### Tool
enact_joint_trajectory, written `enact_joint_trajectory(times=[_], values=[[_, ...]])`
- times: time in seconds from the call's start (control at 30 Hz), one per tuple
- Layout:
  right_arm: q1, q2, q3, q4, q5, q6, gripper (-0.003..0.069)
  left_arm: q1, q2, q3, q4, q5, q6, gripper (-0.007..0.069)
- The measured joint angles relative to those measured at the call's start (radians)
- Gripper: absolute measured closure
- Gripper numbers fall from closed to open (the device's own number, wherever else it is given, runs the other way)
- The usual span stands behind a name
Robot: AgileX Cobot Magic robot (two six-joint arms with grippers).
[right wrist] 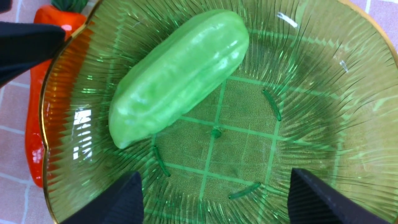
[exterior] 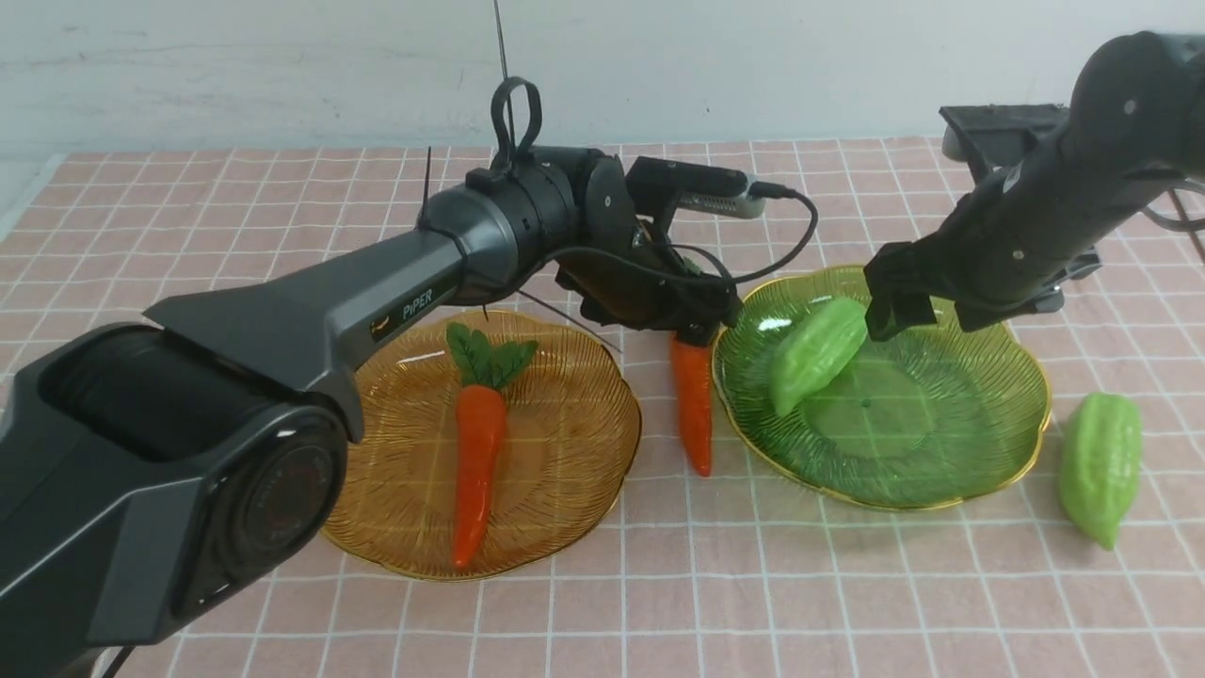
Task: Put different types of vegetables on the plate.
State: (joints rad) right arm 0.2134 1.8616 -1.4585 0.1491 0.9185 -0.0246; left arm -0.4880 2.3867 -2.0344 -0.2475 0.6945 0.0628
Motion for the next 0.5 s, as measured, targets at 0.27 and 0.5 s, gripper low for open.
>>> enact_joint_trajectory(times=[0.27, 0.5], values=[[0.000, 0.000, 0.000, -0.001, 0.004, -0.007, 0.0091, 0.000, 0.023, -0.004, -0.031, -0.008, -0.006, 0.0130], [0.000, 0.000, 0.000, -0.036, 0.049, -0.008, 0.0091, 0.000, 0.031, -0.013, -0.028, 0.006, -0.027, 0.0368]])
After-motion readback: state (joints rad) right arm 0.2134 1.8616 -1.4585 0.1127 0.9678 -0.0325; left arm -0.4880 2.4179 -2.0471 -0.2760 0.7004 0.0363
